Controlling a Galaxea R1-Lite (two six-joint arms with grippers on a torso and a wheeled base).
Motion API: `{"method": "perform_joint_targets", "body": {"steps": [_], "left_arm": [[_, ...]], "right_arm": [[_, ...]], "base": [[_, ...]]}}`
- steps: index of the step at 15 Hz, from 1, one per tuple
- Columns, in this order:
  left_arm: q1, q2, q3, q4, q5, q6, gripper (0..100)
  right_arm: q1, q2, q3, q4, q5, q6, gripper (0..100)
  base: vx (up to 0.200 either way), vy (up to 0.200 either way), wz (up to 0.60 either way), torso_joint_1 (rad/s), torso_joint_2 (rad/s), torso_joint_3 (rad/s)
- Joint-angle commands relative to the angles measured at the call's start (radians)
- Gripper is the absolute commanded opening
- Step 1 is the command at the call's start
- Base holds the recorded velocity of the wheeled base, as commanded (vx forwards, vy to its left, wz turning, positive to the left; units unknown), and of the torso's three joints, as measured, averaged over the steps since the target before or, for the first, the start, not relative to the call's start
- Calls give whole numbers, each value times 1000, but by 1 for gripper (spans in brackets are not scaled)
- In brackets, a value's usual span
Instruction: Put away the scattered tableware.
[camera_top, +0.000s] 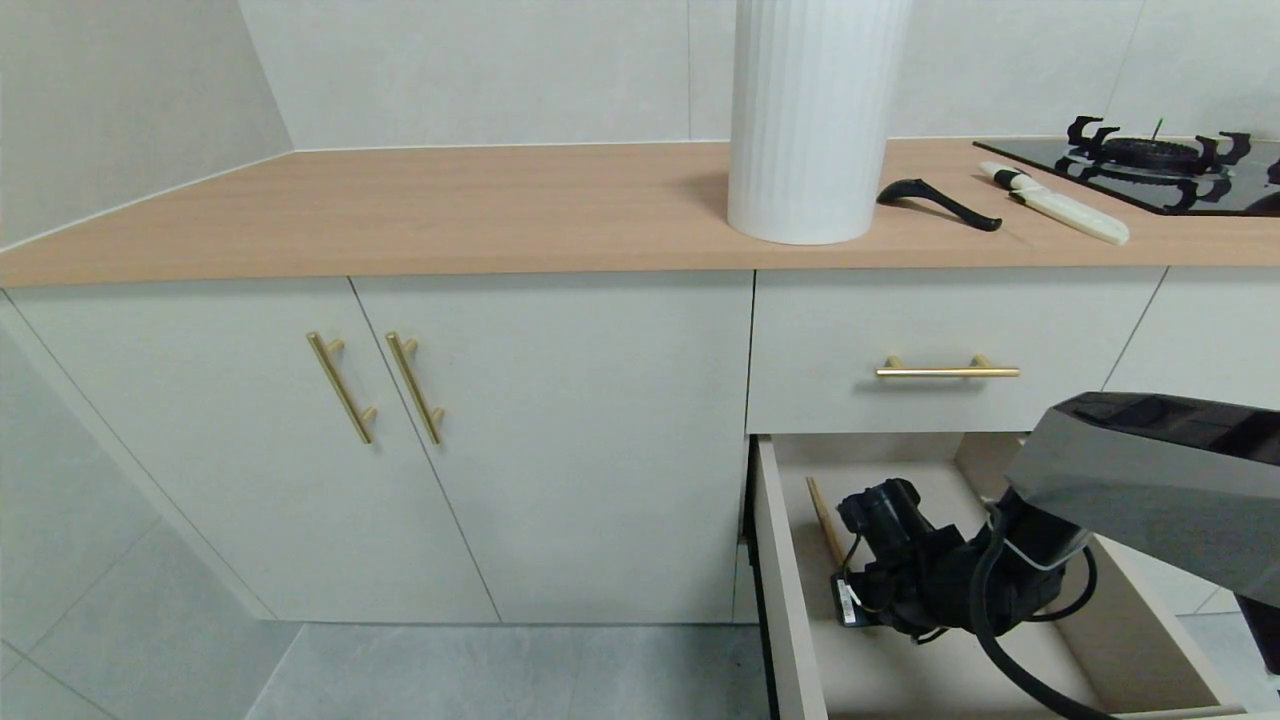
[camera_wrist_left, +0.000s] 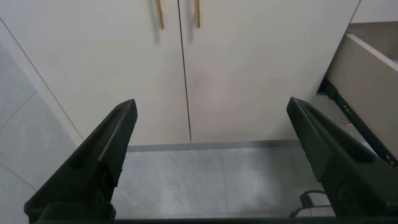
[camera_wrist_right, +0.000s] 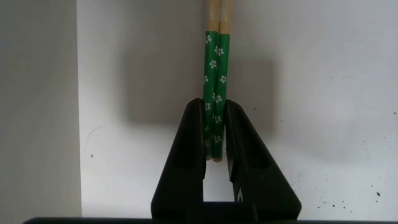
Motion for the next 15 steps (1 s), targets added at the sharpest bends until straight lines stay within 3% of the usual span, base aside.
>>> {"method": "perform_joint_targets", "body": {"steps": [1,2,3,10,15], "left_arm": [[0,0,0,0,0,0,100],[0,0,0,0,0,0,100],[0,0,0,0,0,0,100],[0,0,0,0,0,0,100],[0,0,0,0,0,0,100]], "right_arm": [[0,5,0,0,0,1,0],[0,5,0,0,0,1,0],[0,5,0,0,0,1,100],[0,-21,5,5,0,1,100],[-3,-233,40,60,0,1,100]], "base": [[0,0,0,0,0,0],[0,0,0,0,0,0],[0,0,0,0,0,0],[0,0,0,0,0,0],[0,0,0,0,0,0]]}}
